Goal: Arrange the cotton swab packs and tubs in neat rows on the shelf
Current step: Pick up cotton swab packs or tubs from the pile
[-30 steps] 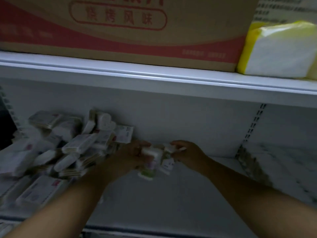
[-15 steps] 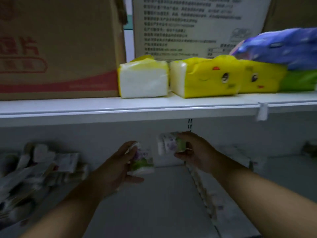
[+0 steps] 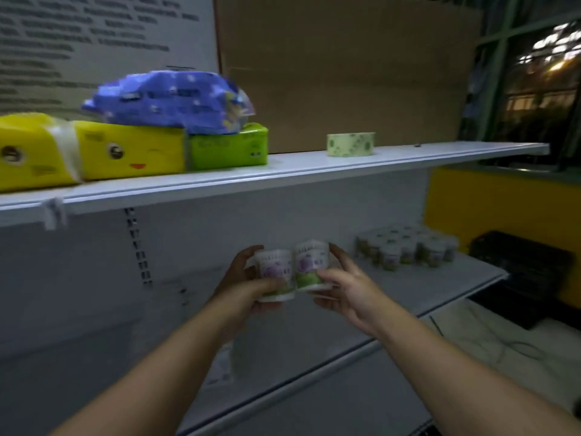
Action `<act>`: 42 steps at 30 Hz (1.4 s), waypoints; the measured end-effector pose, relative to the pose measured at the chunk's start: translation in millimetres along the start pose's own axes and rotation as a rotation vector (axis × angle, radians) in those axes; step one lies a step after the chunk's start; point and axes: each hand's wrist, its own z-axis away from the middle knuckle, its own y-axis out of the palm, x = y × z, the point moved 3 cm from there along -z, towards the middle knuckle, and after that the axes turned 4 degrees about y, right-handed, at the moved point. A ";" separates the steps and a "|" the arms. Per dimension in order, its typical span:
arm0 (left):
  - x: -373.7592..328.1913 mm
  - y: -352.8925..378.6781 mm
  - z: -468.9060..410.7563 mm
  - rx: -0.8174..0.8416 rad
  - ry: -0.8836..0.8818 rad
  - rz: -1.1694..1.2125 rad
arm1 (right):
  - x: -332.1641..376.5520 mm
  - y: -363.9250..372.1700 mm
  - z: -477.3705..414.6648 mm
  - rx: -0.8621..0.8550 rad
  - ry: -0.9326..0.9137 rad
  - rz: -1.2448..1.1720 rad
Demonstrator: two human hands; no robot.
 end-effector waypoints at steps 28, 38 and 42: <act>225.0 277.6 -201.4 -0.082 0.088 -0.176 | -8.8 -337.9 -125.0 -0.539 0.023 0.869; 229.2 296.0 -207.0 -0.111 0.222 -0.568 | -19.0 -374.9 -171.9 -0.341 -0.161 1.267; 236.4 298.1 -211.2 -0.201 0.229 -0.720 | -20.9 -378.1 -175.5 -0.324 -0.156 1.254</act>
